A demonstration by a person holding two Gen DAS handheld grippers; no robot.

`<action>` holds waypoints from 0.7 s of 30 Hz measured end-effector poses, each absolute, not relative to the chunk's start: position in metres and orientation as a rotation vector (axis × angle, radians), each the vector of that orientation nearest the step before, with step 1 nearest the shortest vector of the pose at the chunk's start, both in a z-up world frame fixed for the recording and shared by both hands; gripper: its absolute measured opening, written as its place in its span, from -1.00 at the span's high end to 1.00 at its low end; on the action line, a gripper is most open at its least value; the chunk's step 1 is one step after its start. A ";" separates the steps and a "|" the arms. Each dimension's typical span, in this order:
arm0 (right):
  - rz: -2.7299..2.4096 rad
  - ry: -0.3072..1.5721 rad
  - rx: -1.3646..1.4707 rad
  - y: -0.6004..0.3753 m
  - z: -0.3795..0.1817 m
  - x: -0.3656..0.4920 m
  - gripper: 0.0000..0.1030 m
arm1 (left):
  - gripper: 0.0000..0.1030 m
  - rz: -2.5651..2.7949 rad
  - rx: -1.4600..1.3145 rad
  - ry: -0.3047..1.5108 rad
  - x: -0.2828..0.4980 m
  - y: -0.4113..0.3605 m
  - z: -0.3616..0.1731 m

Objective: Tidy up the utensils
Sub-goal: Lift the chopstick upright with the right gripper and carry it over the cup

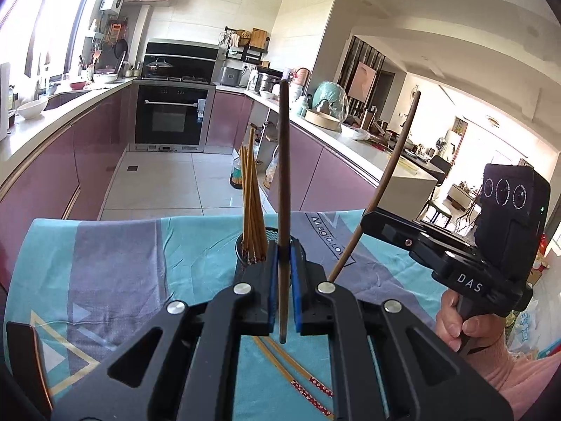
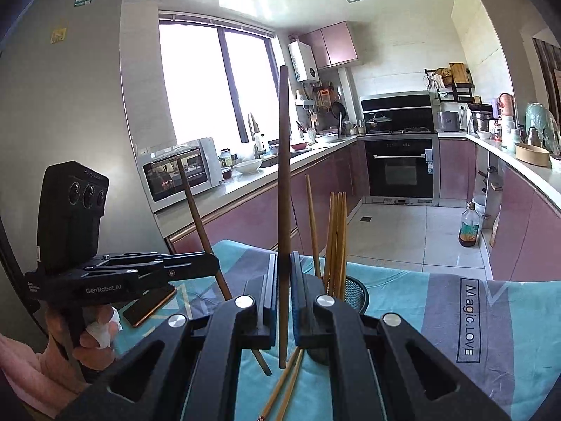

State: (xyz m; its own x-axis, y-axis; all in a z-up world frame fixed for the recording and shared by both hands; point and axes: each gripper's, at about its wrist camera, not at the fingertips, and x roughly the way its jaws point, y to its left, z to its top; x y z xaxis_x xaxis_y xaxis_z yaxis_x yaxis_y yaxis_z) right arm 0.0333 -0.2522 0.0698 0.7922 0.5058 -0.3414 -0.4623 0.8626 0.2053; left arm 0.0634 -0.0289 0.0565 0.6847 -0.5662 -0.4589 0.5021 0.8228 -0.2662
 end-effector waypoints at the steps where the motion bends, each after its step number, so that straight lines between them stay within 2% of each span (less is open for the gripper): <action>1: 0.520 0.394 0.112 -0.253 0.071 0.033 0.89 | 0.85 -0.601 -0.122 0.545 0.061 -0.030 0.060; 14: 0.489 0.345 0.099 -0.258 0.085 0.054 0.89 | 0.85 -0.579 -0.109 0.443 0.070 -0.039 0.105; 21: 0.441 0.352 0.089 -0.257 0.079 0.073 0.89 | 0.85 -0.535 -0.080 0.440 0.079 -0.051 0.101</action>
